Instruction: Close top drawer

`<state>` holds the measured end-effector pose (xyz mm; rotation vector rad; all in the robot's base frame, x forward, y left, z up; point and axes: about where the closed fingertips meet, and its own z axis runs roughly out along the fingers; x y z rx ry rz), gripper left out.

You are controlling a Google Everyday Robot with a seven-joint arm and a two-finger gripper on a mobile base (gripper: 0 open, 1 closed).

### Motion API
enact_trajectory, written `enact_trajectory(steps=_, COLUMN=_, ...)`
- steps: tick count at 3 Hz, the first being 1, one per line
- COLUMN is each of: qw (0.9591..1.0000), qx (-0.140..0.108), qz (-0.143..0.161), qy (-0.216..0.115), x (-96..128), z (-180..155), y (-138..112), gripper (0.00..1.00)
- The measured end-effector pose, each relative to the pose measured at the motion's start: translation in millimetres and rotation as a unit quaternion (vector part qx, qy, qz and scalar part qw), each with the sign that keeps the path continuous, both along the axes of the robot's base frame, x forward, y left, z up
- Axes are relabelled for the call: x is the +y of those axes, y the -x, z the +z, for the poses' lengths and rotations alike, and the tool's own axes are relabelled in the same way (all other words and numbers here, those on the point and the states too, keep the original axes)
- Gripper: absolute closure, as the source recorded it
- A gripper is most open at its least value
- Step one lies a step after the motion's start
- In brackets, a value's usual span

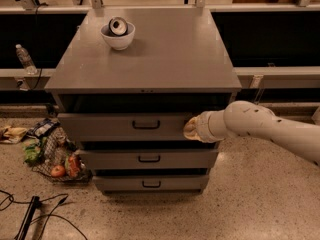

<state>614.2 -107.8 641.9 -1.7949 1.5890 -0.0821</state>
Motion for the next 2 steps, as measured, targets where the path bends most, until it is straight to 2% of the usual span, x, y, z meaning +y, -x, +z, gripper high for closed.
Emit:
enact_trajectory(steps=1, qw=0.9999, qx=-0.007, qz=-0.007, qy=-0.006, x=-6.7, z=5.8, y=3.2, gripper=1.00)
enact_trajectory(steps=2, qw=0.9992, qx=0.006, qz=-0.025, qy=-0.031, x=-26.0, z=50.1, y=24.5, gripper=1.00)
